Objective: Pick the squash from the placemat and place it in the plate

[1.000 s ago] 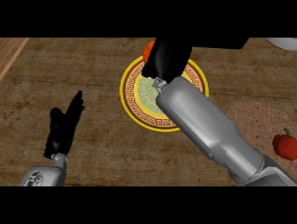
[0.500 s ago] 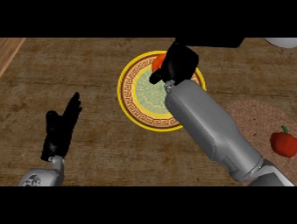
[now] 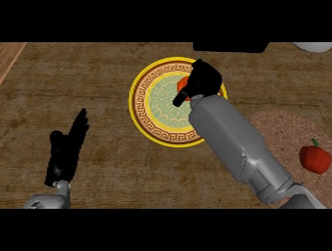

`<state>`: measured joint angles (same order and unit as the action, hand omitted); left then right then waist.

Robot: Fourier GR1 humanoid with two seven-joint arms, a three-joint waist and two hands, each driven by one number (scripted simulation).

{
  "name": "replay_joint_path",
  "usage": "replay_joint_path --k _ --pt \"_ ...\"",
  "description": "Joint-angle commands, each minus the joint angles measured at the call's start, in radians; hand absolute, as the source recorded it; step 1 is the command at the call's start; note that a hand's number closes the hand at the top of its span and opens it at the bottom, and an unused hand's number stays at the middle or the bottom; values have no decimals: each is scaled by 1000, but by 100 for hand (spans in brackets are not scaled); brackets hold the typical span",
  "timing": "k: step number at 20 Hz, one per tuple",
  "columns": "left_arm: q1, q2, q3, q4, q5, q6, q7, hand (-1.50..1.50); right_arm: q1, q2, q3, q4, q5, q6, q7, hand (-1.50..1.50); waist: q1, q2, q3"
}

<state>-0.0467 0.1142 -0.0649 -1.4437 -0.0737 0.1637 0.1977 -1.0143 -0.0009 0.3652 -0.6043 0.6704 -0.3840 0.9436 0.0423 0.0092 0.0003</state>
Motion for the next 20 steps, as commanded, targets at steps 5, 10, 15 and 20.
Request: replay_joint_path --k 5,10,15,20 --pt "-24 34 26 -40 9 -13 64 0 79 1 27 -173 -104 -287 -233 -150 -6 -6 2" --pt "-26 32 56 27 31 -22 22 0 159 1 -57 -349 -188 -471 -352 -150 -44 -9 1" --pt "0 -18 11 1 -11 19 10 0 307 1 -52 -477 -318 -480 -506 -150 -40 -9 0" --pt "-7 13 48 -32 9 -9 43 0 379 1 -31 -503 -424 -453 -678 -150 -35 -8 0"
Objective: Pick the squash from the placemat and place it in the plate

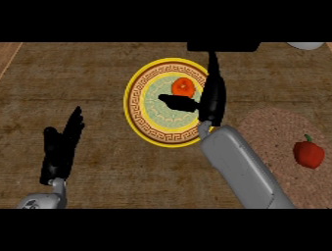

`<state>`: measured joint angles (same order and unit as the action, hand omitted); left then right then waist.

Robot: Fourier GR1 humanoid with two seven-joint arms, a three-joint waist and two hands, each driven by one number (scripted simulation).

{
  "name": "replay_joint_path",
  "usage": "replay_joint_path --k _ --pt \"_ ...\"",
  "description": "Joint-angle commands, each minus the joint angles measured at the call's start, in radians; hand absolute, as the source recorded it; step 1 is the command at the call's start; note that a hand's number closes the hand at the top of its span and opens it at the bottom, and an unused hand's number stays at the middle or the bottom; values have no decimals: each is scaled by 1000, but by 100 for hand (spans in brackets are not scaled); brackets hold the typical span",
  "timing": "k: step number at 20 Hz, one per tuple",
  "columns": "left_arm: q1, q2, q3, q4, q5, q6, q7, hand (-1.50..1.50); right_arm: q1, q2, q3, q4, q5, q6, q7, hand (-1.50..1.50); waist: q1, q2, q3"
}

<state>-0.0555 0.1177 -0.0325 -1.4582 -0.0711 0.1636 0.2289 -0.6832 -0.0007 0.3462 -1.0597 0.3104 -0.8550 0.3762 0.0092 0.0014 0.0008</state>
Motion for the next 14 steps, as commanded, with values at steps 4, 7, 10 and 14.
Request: replay_joint_path --k 4,7,10,14 --pt "63 19 4 -84 4 -38 30 0 123 1 39 -25 -134 -15 -239 -150 1 -1 0" --pt "48 -3 24 19 -8 -25 -65 0 54 1 81 54 -171 -53 -235 -150 1 0 -1" --pt "-18 -4 25 15 -26 -15 16 0 19 1 37 133 -198 -43 -293 -150 1 1 -1" --pt "-7 -10 35 17 -8 -31 -12 0 -3 1 147 105 -124 -138 -80 -150 -1 -2 -1"
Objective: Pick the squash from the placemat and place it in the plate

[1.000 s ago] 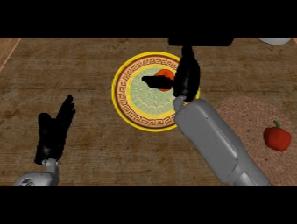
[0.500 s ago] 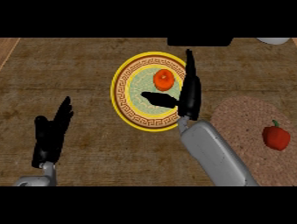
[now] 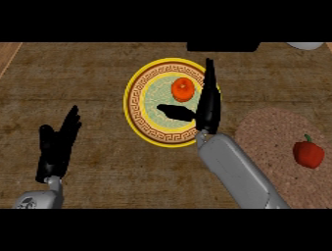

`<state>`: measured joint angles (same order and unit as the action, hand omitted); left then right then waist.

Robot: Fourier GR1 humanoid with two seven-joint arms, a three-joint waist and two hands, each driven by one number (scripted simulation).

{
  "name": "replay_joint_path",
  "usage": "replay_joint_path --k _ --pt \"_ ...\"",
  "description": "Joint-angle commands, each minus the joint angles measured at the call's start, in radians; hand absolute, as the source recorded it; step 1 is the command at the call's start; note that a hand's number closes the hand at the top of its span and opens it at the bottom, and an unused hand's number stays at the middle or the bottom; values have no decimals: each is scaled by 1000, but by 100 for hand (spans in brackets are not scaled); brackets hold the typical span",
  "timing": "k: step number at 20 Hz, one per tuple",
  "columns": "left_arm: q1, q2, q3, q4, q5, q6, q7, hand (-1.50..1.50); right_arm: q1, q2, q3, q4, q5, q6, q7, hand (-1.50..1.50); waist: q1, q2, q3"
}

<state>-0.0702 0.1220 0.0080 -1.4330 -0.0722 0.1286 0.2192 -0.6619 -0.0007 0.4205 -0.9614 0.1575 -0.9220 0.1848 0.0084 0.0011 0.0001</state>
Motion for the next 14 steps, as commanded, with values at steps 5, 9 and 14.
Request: replay_joint_path --k 5,9,14 --pt "33 -5 -6 -65 -17 -2 19 0 -50 1 31 168 -76 -81 -59 -150 8 1 0" --pt "-54 -11 24 68 -11 -9 -16 0 -4 1 63 114 -21 -95 26 -150 -4 0 0" --pt "62 -1 -4 -109 -3 -44 53 0 19 0 -33 94 73 -50 59 -150 -3 -2 0"
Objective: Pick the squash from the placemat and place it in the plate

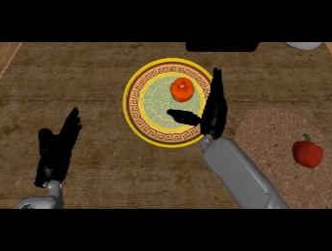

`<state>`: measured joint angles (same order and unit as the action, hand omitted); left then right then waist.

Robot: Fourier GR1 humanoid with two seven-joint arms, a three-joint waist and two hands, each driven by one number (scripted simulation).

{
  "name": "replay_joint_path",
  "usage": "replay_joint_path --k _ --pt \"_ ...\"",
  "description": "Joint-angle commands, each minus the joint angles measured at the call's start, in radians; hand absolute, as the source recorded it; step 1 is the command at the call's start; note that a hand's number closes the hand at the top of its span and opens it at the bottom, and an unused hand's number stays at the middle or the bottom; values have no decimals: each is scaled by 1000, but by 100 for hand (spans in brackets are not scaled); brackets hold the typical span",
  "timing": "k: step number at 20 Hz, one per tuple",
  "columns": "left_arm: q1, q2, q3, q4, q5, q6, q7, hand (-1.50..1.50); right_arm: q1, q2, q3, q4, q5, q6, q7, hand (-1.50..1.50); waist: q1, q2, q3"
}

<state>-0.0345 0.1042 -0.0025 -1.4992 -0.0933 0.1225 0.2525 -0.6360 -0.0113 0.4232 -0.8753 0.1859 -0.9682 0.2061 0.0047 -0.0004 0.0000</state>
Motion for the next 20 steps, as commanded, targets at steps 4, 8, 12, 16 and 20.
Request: replay_joint_path --k 4,8,12,16,20 --pt "-1 17 31 24 12 -32 -30 0 74 -7 -93 -10 56 36 -34 -150 -1 1 0" --pt "-43 -25 22 99 -23 14 -59 0 113 -32 -84 -100 159 36 80 -150 -7 0 0" --pt "49 -18 8 -39 -7 -12 -15 0 205 -41 -148 -150 128 52 -15 -150 -2 0 0" --pt "-22 -19 31 72 -16 -10 -51 0 302 -47 -129 -290 222 70 40 -150 -7 -1 0" --pt "16 -14 38 -6 8 -25 -13 0 313 -27 -197 -220 200 25 -50 -150 -2 1 0"
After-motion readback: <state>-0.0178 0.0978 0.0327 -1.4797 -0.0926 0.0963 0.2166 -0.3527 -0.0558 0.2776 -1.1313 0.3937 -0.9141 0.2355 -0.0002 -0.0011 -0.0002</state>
